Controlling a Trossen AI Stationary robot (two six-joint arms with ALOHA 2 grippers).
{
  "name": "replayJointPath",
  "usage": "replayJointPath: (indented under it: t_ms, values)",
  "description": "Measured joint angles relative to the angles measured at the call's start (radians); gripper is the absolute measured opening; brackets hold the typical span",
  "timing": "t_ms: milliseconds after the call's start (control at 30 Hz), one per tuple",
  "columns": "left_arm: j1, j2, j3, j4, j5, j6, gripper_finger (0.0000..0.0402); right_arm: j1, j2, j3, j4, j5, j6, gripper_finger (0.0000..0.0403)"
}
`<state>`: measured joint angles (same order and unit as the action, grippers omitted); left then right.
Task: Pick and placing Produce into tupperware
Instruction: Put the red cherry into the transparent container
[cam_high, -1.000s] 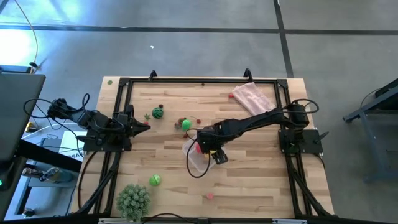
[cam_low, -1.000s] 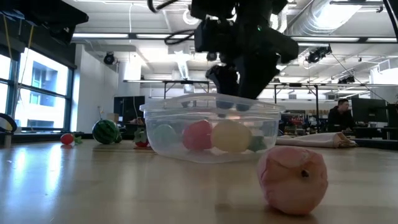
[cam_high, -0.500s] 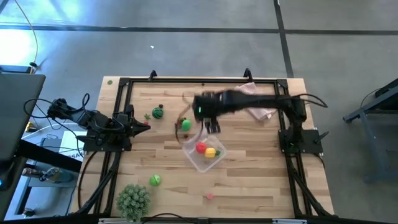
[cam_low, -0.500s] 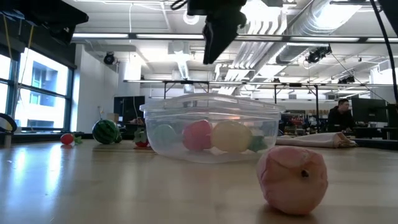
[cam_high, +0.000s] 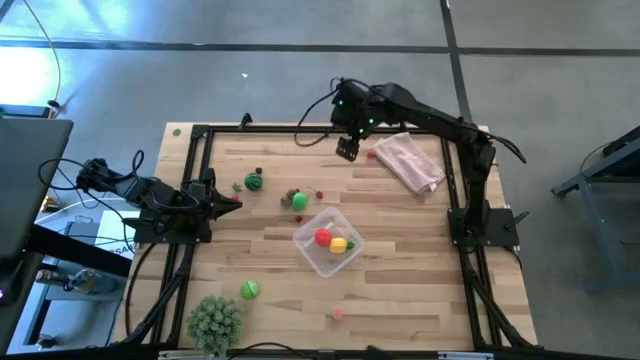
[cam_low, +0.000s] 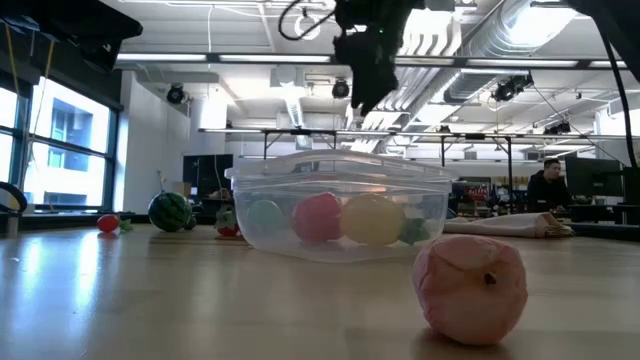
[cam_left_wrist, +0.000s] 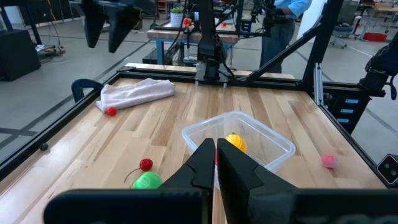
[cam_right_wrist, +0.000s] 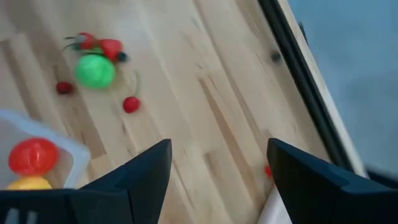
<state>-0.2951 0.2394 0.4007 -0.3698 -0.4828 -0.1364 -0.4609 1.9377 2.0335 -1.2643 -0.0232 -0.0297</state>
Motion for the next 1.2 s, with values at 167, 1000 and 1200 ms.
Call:
replayJointPath:
  t_ms: [167,1000,1200]
  values:
    - [0.000,0.000,0.000,0.000,0.000,0.000,0.0008,-0.070,0.000,-0.001,-0.121,0.060,0.218,0.0256]
    - [0.000,0.000,0.000,0.000,0.000,0.000,0.0008,-0.233,0.001,-0.607,0.460,-0.040,0.451,0.0256]
    - [0.000,0.000,0.000,0.000,0.000,0.000,0.0008,-0.231,0.001,-0.610,0.469,-0.031,0.422,0.0256]
